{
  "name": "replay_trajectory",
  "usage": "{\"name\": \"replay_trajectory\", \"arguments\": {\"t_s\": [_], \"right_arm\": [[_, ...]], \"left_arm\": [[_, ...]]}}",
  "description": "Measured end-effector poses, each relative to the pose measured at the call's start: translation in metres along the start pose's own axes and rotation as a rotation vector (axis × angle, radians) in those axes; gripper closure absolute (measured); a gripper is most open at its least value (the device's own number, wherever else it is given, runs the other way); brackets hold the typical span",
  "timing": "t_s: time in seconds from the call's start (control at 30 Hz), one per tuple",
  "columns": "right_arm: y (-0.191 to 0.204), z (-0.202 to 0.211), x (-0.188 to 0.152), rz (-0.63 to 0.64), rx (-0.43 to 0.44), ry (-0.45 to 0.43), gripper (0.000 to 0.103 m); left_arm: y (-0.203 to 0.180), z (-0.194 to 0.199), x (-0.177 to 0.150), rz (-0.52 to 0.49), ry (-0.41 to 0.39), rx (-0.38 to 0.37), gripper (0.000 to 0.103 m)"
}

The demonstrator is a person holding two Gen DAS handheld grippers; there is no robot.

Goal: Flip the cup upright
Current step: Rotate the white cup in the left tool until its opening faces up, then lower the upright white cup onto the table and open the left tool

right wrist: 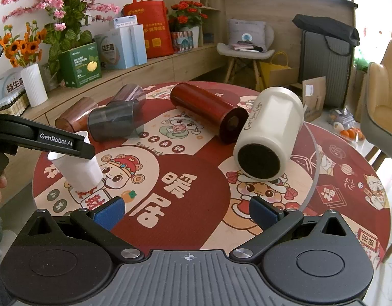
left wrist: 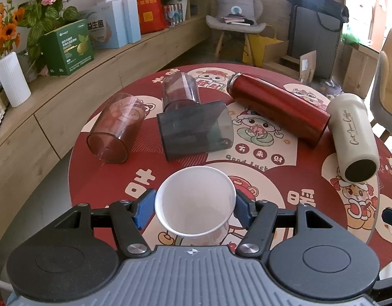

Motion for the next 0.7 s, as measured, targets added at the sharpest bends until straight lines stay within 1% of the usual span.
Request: {"name": "replay_trajectory", "arguments": {"t_s": [0.1,0.13,0.17,0.2,0.23,0.33,0.57,0.63,0.7], "right_arm": [[0.000,0.000,0.000,0.000,0.000,0.000,0.000],[0.000,0.000,0.000,0.000,0.000,0.000,0.000],[0.000,0.000,0.000,-0.001,-0.001,-0.001,0.000],[0.000,0.000,0.000,-0.001,-0.001,-0.002,0.000],[0.000,0.000,0.000,-0.002,0.000,-0.003,0.000],[-0.001,0.000,0.000,-0.004,0.000,-0.003,0.000],[-0.001,0.000,0.000,-0.003,0.001,-0.006,0.000],[-0.001,0.000,0.000,-0.004,0.000,-0.004,0.000],[-0.001,0.001,0.000,-0.006,-0.002,-0.002,0.000]], "left_arm": [[0.001,-0.001,0.001,0.009,0.005,-0.009,0.035],[0.002,-0.001,0.001,0.020,0.008,-0.024,0.033],[0.004,-0.001,0.002,0.038,0.012,-0.049,0.030],[0.006,0.000,0.002,0.053,0.010,-0.064,0.023],[0.005,0.001,0.002,0.058,0.003,-0.067,0.018],[0.002,0.004,0.003,0.036,-0.019,-0.050,0.014],[0.003,0.006,0.005,0.036,-0.025,-0.035,0.009],[0.003,0.009,0.005,0.027,-0.035,-0.032,0.005],[0.003,0.013,0.005,0.013,-0.040,-0.023,0.005]]}}
Point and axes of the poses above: each gripper's, at about its wrist camera, not at the fingertips, and z roughly against the way its jaws point, y to its left, x to its top, the point moved 1 cm from there along -z, roughly the way its jaws point, and after that the axes turned 3 degrees about -x, right-handed, at the moved point
